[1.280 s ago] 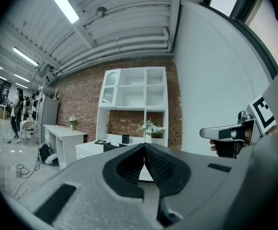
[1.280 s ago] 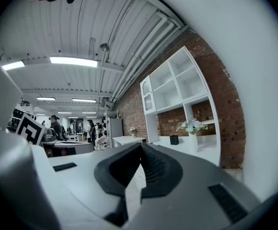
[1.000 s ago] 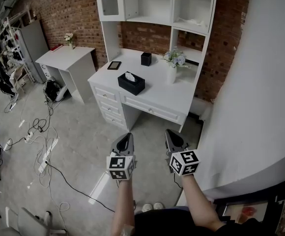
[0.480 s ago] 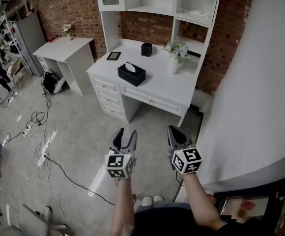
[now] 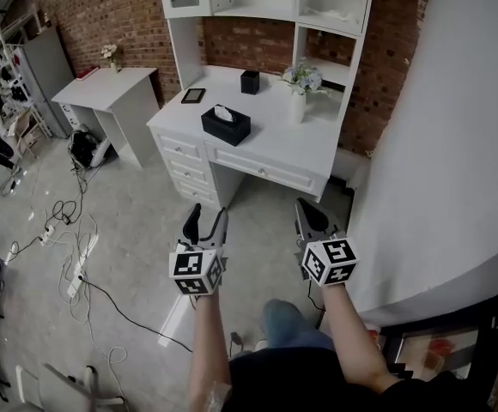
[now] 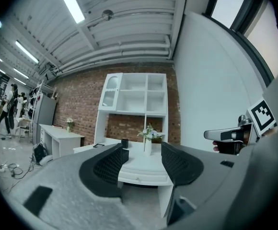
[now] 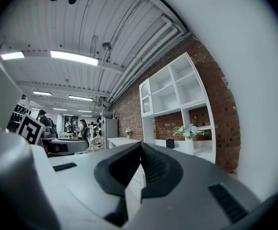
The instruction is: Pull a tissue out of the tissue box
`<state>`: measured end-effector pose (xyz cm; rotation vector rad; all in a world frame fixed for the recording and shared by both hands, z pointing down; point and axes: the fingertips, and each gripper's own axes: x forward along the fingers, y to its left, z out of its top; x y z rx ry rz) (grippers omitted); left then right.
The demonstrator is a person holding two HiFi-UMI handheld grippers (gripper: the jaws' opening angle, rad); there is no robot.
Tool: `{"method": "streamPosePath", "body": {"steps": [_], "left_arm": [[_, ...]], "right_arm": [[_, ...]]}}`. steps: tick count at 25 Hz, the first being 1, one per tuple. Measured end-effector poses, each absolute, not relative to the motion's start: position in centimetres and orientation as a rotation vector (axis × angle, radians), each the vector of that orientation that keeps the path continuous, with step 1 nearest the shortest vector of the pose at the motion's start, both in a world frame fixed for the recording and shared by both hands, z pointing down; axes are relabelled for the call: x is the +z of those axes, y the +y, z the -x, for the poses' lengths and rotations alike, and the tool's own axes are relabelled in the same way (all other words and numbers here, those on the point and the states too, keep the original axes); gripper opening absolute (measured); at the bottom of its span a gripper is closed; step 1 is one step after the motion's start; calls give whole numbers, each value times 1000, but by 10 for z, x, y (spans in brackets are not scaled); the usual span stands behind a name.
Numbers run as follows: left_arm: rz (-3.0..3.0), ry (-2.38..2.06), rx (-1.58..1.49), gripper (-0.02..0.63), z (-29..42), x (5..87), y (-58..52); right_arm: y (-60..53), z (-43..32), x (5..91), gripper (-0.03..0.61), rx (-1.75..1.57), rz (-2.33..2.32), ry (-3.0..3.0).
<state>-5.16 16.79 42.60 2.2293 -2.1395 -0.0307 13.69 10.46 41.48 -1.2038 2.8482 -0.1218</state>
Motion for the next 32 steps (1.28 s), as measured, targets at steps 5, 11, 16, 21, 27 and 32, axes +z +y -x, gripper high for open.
{"method": "streamPosePath", "body": {"steps": [5,11,16,21,27,32], "left_arm": [[-2245,-2161,-20,224,66,416,155],[-2253,-2192,14,224,86,410,119],[-2244,-2211,27,224,110,416,66],[-2193,-2229,29,225,151,429,-15],[-2123,-2207,64,225,206,455,-131],[-2095,-2227,99,225,246,465,-215]], "right_arm": [[88,-127,406,-3,-114,1196,2821],[50,-100,395,-3,-71,1142,2816],[-5,-74,396,-3,-46,1113,2811],[-86,-38,413,-3,-85,1082,2832],[-210,12,438,-2,-178,1096,2876],[-299,66,450,-2,-206,1042,2936]]}}
